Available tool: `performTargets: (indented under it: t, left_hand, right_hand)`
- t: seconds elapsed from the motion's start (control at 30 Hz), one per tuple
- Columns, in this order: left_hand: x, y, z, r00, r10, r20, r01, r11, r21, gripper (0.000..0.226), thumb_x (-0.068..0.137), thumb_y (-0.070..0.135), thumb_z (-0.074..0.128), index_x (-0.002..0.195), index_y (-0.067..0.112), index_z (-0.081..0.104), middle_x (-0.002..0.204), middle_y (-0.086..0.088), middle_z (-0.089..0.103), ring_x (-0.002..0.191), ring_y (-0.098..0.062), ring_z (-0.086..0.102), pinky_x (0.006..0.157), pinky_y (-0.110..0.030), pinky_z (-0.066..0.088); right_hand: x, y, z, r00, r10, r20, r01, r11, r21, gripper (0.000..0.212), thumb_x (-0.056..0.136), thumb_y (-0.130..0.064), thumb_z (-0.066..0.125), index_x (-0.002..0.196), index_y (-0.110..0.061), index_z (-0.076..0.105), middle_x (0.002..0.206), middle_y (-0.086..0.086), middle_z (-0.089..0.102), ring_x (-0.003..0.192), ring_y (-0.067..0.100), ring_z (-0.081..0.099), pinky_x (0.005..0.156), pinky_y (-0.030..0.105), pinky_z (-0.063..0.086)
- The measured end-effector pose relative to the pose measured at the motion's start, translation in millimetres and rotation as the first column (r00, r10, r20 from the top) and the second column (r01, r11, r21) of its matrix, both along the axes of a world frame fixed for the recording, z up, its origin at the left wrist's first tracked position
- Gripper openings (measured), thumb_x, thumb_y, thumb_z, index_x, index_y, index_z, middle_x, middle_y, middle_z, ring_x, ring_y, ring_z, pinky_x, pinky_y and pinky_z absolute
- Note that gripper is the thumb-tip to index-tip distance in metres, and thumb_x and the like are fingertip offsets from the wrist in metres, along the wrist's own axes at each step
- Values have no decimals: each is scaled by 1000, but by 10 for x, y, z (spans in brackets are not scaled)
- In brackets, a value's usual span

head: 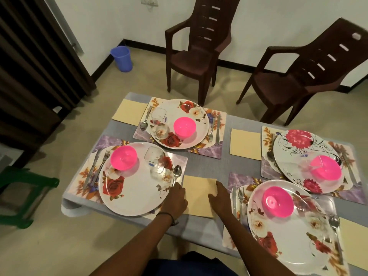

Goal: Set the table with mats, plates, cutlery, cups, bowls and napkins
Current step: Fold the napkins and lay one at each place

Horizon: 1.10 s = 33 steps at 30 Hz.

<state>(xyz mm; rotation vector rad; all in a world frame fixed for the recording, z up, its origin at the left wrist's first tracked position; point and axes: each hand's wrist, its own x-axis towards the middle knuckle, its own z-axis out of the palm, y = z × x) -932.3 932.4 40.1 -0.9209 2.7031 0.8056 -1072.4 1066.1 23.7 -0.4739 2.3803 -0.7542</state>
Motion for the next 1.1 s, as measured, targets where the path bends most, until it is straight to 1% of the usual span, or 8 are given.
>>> performTargets:
  t: [0.17,0.47,0.67,0.8,0.87,0.93,1.0,1.1]
  left_hand:
    - [14,-77,-37,995,-90,35,91,996,-27,18,85,16,56,99,5,57,113,-10,46,97,-25,51,78,-34,47]
    - [49,-49,-19,988,-129,82,133,990,-43,22,85,21,57,103,9,52,116,-9,43,98,-25,50,69,-31,42]
    - [96,-32,-32,985,-149,89,156,985,-69,38,84,23,59,118,9,50,118,-10,46,100,-24,51,77,-29,44]
    - [166,-9,-25,993,-119,23,120,991,-67,51,87,23,57,134,11,43,126,-8,43,109,-21,49,81,-27,47]
    - [210,-20,-11,991,-117,-63,113,991,-65,51,88,20,53,138,13,43,129,-6,43,115,-20,47,84,-27,46]
    - [249,-41,18,985,-87,-147,83,996,-29,44,89,16,52,133,16,50,125,-3,48,114,-21,49,83,-28,46]
    - [307,-75,21,974,-30,-223,29,1000,-7,31,92,17,52,123,17,57,118,-2,54,109,-20,53,82,-30,48]
    - [420,-112,88,948,68,-311,-76,997,-13,19,96,26,53,112,19,62,110,1,63,100,-15,59,83,-25,50]
  right_hand:
    - [-14,-17,-15,998,61,-29,-60,997,44,70,88,-11,66,149,-7,32,150,14,41,135,29,42,106,34,38]
    - [-8,18,-52,999,34,-40,-33,999,39,70,83,-8,71,144,-6,36,140,13,49,126,31,49,97,38,45]
    - [-12,24,-95,1000,15,-15,-14,999,34,66,81,-7,72,138,-5,39,134,15,52,120,31,52,93,38,45]
    - [72,67,-22,997,-13,-74,16,999,51,71,84,-21,73,143,-10,36,141,13,44,124,31,51,94,41,48]
    - [190,91,66,968,-65,-241,70,998,11,62,84,-22,72,137,-13,41,134,12,45,119,30,50,88,41,49]
    - [310,60,159,924,-69,-375,39,995,-87,46,82,-17,71,124,-16,51,119,7,52,107,26,53,76,35,49]
    - [436,-47,202,932,-5,-363,-55,986,-156,31,85,-14,68,113,-20,55,109,1,56,99,19,54,71,28,45]
    - [642,-267,223,943,148,-298,-214,956,-201,16,91,-16,62,106,-23,60,103,-5,62,93,9,53,74,20,41]
